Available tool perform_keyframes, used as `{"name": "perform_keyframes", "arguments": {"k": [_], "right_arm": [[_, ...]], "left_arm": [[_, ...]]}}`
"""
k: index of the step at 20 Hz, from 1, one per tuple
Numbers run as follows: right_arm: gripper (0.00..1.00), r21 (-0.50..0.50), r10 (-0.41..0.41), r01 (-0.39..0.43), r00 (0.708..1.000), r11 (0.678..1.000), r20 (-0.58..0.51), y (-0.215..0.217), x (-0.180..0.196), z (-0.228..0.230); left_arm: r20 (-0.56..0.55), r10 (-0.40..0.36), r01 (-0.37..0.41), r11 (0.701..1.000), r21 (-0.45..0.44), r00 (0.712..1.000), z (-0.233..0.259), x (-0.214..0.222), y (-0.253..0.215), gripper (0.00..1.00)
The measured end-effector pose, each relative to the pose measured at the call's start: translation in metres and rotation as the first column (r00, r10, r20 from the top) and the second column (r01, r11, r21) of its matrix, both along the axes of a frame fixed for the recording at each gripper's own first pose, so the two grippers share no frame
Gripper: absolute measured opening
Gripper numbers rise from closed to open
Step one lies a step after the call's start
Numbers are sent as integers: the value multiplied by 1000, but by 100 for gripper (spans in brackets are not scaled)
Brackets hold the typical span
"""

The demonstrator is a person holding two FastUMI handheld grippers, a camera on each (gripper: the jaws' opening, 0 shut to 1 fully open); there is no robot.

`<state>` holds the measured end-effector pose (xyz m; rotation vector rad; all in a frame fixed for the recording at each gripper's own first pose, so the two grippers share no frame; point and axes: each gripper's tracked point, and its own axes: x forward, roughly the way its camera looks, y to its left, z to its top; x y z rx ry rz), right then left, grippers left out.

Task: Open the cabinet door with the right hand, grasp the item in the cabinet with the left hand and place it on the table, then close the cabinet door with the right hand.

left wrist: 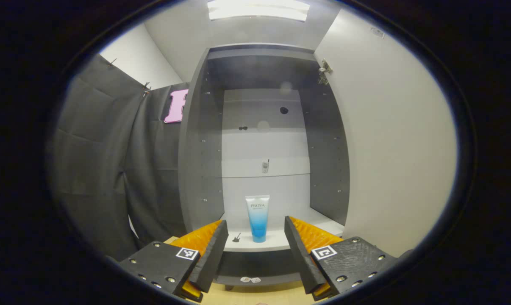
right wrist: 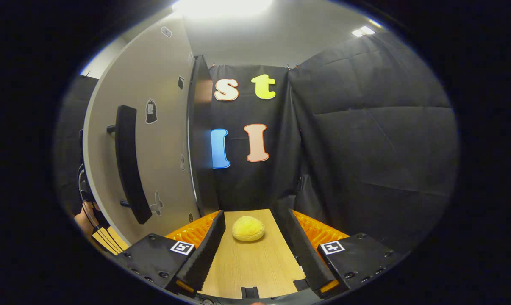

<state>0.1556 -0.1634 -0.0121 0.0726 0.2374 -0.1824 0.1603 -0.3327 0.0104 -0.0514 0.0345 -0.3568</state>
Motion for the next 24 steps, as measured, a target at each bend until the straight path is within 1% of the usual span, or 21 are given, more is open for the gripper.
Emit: {"name": "perform_keyframes", "arguments": {"k": [1,2,3,4,5,7,8,9,10,11,12,13,17,18,20,21,22,23,24], "right_arm": [[89,-6,-14,14,1000,1000,-1,-2,4,1],[89,-12,-28,28,1000,1000,-4,-2,7,2],[92,-17,-37,36,999,999,-4,-2,8,4],[89,-21,-42,42,999,999,-5,-1,13,4],[92,-26,-47,47,999,999,-7,0,16,5],[92,-36,-55,54,998,998,-18,1,20,4],[89,-39,-58,57,998,998,-26,3,22,2],[92,-41,-61,59,998,997,-32,4,23,1],[92,-43,-62,60,997,997,-39,5,25,-1],[89,-47,-63,61,997,997,-43,6,25,-1],[92,-51,-66,64,997,997,-47,5,26,-2],[89,-55,-70,67,996,996,-50,5,26,-3],[89,-48,-79,77,995,996,-53,2,25,-3],[89,-46,-82,80,995,996,-53,2,25,-3],[89,-41,-86,84,995,996,-52,-1,23,-2],[92,-40,-87,85,995,996,-51,-2,22,-1],[92,-41,-88,86,995,995,-51,-3,23,-2],[92,-41,-87,85,995,995,-48,-5,23,-1],[89,-41,-85,83,995,996,-46,-5,22,0]], "left_arm": [[5,-8,8,1000,-3,1000,0,8,-5,81],[8,-15,15,1000,-2,1000,-1,17,-10,81],[7,-21,21,1000,1,1000,-7,26,-14,81],[4,-26,26,1000,4,1000,-10,35,-19,81],[0,-30,30,1000,3,1000,-14,44,-22,81],[-12,-37,37,999,0,999,-23,60,-30,81],[-21,-37,37,999,1,999,-27,69,-33,81],[-33,-34,34,999,2,999,-35,77,-37,81],[-44,-35,35,999,-1,998,-38,84,-40,81],[-54,-40,40,999,-5,998,-43,92,-44,81],[-63,-41,41,999,-6,997,-48,97,-46,81],[-72,-40,40,999,-1,997,-51,103,-47,81],[-95,-36,39,999,29,995,-62,112,-55,81],[-90,-16,20,999,44,996,-62,113,-51,80],[-86,0,5,998,55,996,-62,121,-51,57],[-88,4,0,999,50,996,-63,122,-52,56],[-88,5,-1,999,46,996,-62,119,-52,51],[-90,4,0,999,41,996,-62,119,-50,51],[-93,2,1,999,33,996,-62,118,-50,52]]}}
